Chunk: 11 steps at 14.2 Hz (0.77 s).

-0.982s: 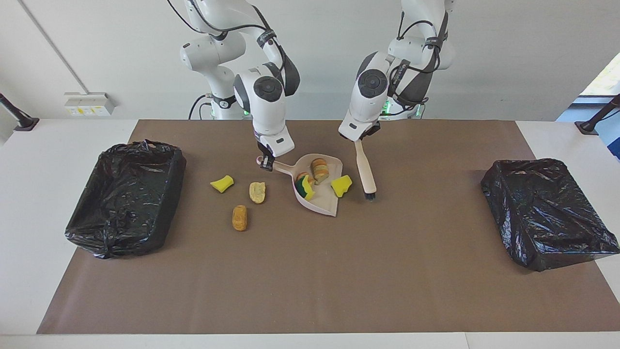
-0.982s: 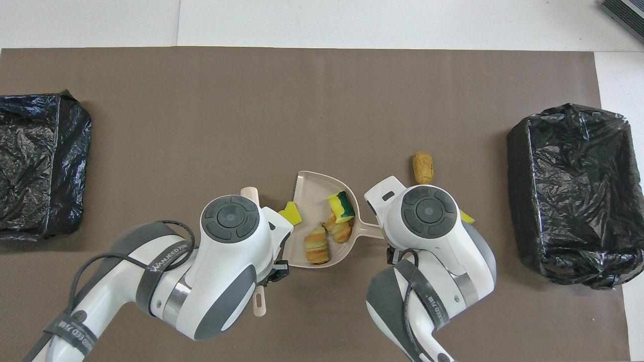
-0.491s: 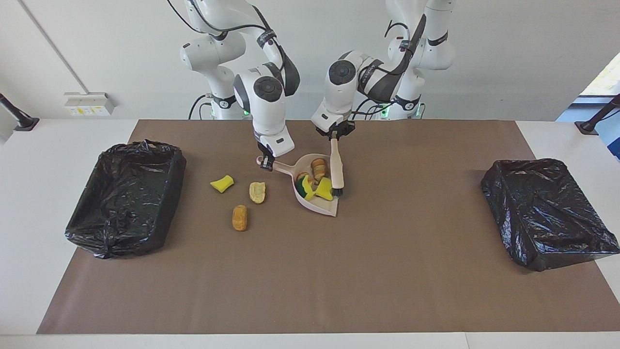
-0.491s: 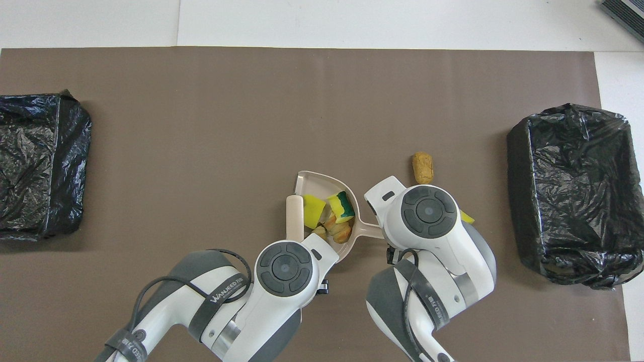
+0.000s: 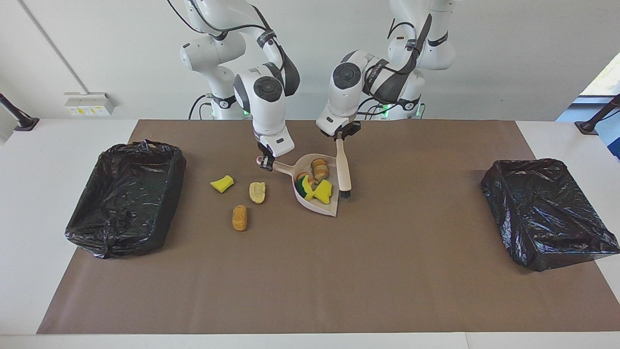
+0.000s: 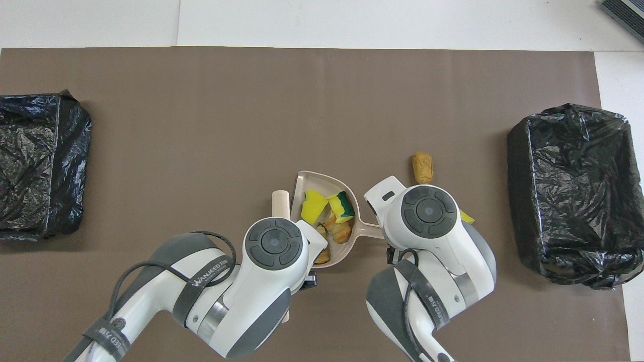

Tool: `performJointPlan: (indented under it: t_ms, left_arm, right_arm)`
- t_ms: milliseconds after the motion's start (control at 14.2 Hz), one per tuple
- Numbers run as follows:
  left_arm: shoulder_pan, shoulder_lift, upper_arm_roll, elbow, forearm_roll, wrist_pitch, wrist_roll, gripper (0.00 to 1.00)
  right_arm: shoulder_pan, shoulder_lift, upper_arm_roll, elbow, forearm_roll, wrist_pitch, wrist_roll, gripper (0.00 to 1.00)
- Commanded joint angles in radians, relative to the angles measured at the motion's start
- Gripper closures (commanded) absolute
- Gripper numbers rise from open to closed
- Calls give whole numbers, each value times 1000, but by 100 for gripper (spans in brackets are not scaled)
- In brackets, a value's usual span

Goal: Sweep and dump trash in bin

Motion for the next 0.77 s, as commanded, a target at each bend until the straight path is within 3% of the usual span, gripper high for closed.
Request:
performJointPlan:
  t_ms: [0, 211, 351, 491, 702]
  left_arm:
    - [9, -111, -1, -7, 14, -117, -14, 100]
    - [15, -219, -2, -53, -16, -157, -11, 100]
    - [8, -276, -12, -111, -102, -139, -11, 100]
    - [24, -345, -88, -183, -183, -72, -8, 100]
    - [34, -365, -186, -216, -237, -19, -16, 100]
  right_arm:
    - [-17, 8, 4, 9, 25, 13, -47, 100]
    - [-56, 7, 6, 29, 28, 10, -53, 100]
    - [-92, 2, 6, 57, 95, 3, -100, 100]
    - [-151, -7, 4, 64, 183, 5, -183, 100]
    - [-264, -18, 3, 113, 226, -26, -310, 100]
